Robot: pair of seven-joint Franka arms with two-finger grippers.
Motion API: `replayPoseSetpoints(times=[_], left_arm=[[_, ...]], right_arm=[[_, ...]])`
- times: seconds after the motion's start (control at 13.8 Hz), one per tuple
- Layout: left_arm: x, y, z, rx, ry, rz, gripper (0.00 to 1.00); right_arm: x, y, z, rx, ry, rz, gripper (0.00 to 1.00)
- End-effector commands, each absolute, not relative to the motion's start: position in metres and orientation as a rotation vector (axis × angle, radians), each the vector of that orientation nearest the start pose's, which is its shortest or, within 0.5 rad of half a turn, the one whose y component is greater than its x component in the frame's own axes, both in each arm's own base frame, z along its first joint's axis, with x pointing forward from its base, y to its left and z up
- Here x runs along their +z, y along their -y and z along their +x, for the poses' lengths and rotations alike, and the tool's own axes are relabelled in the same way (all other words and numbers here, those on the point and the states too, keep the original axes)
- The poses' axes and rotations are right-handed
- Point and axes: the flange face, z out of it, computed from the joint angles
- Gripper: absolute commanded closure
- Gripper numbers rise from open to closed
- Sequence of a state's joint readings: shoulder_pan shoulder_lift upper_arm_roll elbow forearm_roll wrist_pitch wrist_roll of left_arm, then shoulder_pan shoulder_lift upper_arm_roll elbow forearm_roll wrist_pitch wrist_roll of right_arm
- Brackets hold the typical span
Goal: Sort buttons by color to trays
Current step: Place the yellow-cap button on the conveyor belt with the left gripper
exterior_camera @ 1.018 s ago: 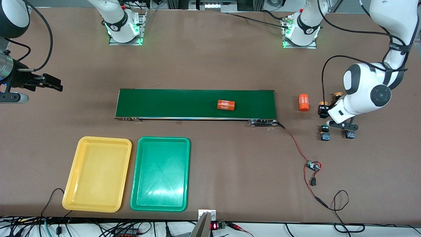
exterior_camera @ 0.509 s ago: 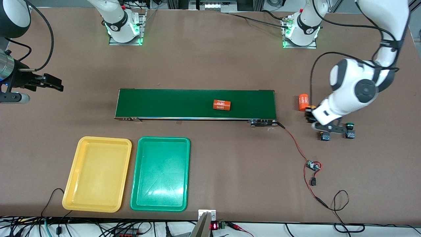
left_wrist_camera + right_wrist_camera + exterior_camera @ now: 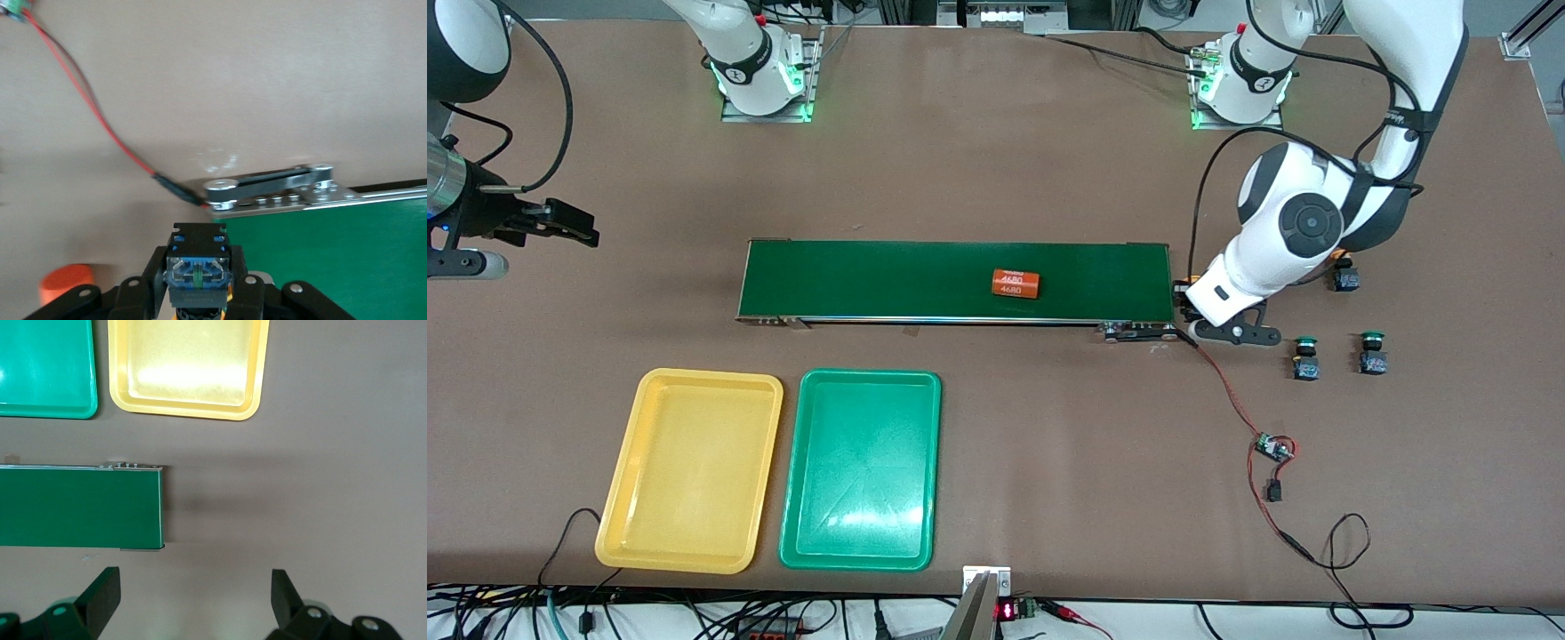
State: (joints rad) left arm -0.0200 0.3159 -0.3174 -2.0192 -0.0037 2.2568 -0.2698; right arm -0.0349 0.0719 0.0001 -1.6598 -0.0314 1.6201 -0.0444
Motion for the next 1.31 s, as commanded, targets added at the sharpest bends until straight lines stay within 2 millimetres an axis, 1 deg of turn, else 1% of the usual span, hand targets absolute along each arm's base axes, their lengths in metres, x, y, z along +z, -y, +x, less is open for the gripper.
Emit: replayPoseSetpoints(times=[0.0, 0.07, 0.22, 0.36, 0.44, 0.51, 0.58, 0.65, 0.73, 0.8, 0.87, 0.95, 1.02, 1.09, 1.24], left_arm=[[0.281, 0.223, 0.562, 0.249, 0.009, -3.268, 1.00], [0.274, 0.230, 0.558, 0.286, 0.031, -3.281, 1.00], [0.262, 0.239, 0.554, 0.330, 0.053, -3.294, 1.00], [0.251, 0.241, 0.552, 0.368, 0.064, -3.297, 0.98], [0.245, 0.247, 0.548, 0.389, 0.038, -3.293, 0.83], [0.240, 0.252, 0.545, 0.396, 0.018, -3.290, 0.40], [0.240, 0.252, 0.545, 0.391, 0.004, -3.285, 0.00], [0.253, 0.250, 0.548, 0.358, 0.011, -3.294, 0.00], [0.276, 0.246, 0.558, 0.291, 0.030, -3.313, 0.00], [0.296, 0.237, 0.567, 0.244, 0.060, -3.320, 0.00], [0.313, 0.220, 0.572, 0.224, 0.107, -3.320, 0.00], [0.325, 0.193, 0.581, 0.200, 0.169, -3.312, 0.00], [0.336, 0.155, 0.592, 0.165, 0.259, -3.298, 0.00], [0.336, 0.116, 0.600, 0.147, 0.348, -3.277, 0.00], [0.323, 0.057, 0.609, 0.143, 0.387, -3.257, 0.00]], right_arm=[[0.550, 0.020, 0.574, 0.178, 0.022, -3.151, 0.00], [0.550, 0.020, 0.574, 0.178, 0.020, -3.151, 0.00], [0.550, 0.020, 0.574, 0.177, 0.022, -3.149, 0.00], [0.550, 0.020, 0.574, 0.178, 0.020, -3.151, 0.00], [0.549, 0.020, 0.573, 0.180, 0.022, -3.149, 0.00], [0.549, 0.020, 0.573, 0.180, 0.024, -3.150, 0.00], [0.549, 0.020, 0.574, 0.180, 0.027, -3.150, 0.00], [0.549, 0.020, 0.573, 0.180, 0.022, -3.150, 0.00], [0.549, 0.020, 0.573, 0.180, 0.024, -3.150, 0.00], [0.549, 0.020, 0.573, 0.180, 0.025, -3.150, 0.00], [0.549, 0.020, 0.573, 0.180, 0.022, -3.150, 0.00], [0.549, 0.020, 0.573, 0.180, 0.022, -3.150, 0.00], [0.549, 0.020, 0.574, 0.180, 0.024, -3.150, 0.00], [0.549, 0.020, 0.574, 0.180, 0.025, -3.150, 0.00], [0.549, 0.020, 0.574, 0.180, 0.025, -3.150, 0.00]])
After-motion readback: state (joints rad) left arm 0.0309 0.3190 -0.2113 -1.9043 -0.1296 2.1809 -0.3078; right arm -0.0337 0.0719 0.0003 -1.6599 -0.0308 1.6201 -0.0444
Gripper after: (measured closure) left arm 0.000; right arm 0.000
